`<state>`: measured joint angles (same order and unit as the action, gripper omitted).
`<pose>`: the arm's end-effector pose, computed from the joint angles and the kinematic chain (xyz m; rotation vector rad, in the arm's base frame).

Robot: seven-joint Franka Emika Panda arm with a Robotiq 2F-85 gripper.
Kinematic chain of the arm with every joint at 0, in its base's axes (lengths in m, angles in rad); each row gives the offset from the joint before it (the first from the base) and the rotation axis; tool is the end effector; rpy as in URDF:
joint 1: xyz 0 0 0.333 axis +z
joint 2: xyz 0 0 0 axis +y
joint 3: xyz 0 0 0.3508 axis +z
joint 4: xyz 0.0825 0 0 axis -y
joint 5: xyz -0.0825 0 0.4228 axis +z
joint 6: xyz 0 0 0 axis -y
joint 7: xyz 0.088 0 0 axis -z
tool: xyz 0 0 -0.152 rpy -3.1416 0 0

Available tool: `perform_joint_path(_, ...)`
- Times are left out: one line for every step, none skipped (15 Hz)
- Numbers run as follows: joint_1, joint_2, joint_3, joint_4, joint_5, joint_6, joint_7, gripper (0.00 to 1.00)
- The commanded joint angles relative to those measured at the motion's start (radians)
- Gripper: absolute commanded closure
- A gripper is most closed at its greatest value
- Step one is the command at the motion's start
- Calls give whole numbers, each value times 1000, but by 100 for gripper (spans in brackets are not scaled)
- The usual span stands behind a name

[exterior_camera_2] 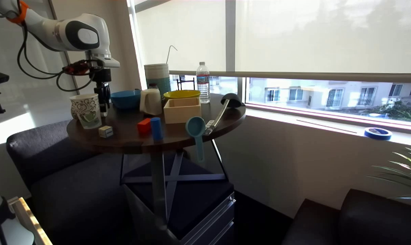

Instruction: Turn the paper cup on the left upside down, pick up the paper cup on the right and put it on the paper cup to the left

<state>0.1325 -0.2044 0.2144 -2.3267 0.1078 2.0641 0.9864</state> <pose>0.4598 0.1768 0.3829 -2.9478 1.0747 0.1245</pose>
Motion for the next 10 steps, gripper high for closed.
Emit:
perform_joint_path(2, -9, 1, 8, 13, -18, 13, 62)
perform_joint_path(3, -14, 4, 8, 7, -20, 16, 62)
perform_joint_path(5, -21, 6, 8, 3, -20, 14, 62)
perform_joint_path(6, -30, 10, 7, -10, -18, 15, 62)
perform_joint_path(7, -44, 15, 4, -27, -15, 14, 62)
perform_joint_path(7, -56, 22, 3, -45, -13, 19, 62)
perform_joint_path(8, -72, 30, -1, -70, -7, 11, 62)
perform_joint_path(8, -88, 44, -5, -123, -4, 6, 62)
perform_joint_path(5, -103, 55, -9, -166, -6, 5, 62)
perform_joint_path(9, -124, 63, -18, -196, 10, -14, 62)
